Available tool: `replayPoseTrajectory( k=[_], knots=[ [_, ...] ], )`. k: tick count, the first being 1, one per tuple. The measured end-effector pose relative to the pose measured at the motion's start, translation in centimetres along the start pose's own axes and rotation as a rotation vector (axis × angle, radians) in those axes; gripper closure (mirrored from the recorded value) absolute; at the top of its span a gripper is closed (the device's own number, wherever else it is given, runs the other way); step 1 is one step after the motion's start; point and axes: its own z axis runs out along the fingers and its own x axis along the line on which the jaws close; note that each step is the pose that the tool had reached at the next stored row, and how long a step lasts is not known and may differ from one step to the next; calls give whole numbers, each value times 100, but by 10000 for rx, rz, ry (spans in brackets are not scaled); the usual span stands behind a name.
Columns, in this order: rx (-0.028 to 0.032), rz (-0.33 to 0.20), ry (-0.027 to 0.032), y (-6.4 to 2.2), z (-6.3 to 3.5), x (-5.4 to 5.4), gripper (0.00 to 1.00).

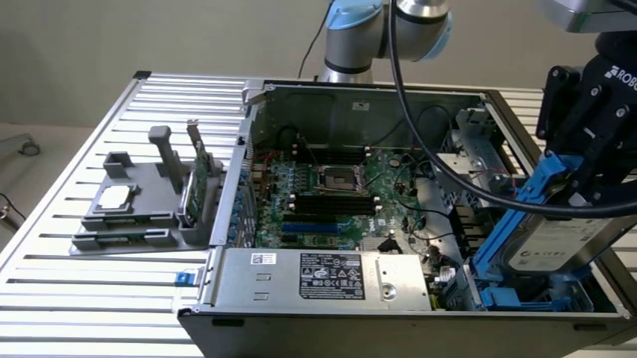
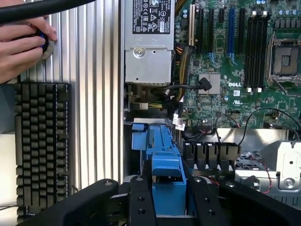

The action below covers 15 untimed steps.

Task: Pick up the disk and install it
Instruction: 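Insert the disk into the insertion slot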

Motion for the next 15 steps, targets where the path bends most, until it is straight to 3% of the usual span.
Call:
replayPoseTrajectory(
  k=[4, 10, 15],
  knots=[
    [-30, 17, -21, -8, 16, 0, 68],
    [-50, 17, -114, -36, 50, -3, 68],
    [-87, 15, -135, -41, 84, 1, 68]
  ],
)
